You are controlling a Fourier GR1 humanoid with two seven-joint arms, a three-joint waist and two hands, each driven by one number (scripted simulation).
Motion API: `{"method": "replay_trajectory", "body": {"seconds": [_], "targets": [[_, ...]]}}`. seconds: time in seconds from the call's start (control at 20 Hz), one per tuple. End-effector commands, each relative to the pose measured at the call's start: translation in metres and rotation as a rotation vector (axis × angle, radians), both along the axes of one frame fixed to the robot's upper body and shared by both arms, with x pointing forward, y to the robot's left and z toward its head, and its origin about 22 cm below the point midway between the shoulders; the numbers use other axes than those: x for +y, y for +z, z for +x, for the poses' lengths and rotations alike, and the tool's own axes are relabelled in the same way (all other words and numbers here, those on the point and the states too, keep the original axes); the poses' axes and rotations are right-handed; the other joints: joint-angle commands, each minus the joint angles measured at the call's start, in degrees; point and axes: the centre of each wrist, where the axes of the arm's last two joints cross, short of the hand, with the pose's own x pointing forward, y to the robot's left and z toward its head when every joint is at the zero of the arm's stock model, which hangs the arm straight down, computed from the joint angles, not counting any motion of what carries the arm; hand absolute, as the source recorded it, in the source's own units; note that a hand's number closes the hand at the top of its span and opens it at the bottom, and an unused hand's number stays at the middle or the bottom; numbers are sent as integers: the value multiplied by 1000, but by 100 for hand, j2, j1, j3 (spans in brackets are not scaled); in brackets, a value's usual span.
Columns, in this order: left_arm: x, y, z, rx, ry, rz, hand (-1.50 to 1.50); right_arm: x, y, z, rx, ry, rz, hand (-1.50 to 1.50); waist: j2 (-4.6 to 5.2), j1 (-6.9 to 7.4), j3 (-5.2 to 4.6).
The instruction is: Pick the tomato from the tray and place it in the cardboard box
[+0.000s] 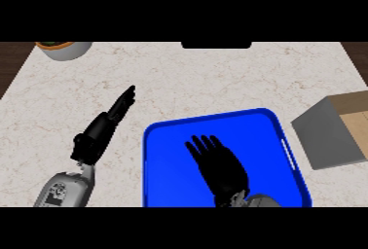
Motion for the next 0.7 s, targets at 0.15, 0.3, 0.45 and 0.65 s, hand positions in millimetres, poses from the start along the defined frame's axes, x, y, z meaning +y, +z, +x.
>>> {"method": "replay_trajectory", "body": {"seconds": [0.15,0.3,0.45,0.65], "targets": [[10,-1,4,-19,3,-11,0,17,-27,-1,-21,2,-41,-150,1,5,0],[8,4,2,-12,-16,-4,0,-2,-13,10,-36,-13,-64,-150,-2,-1,0],[-2,2,-9,3,7,-7,0,-9,-36,8,-28,-19,-104,-150,-3,5,1],[-5,-7,2,3,-3,4,0,-13,-54,5,-20,8,-77,150,3,-9,0]]}}
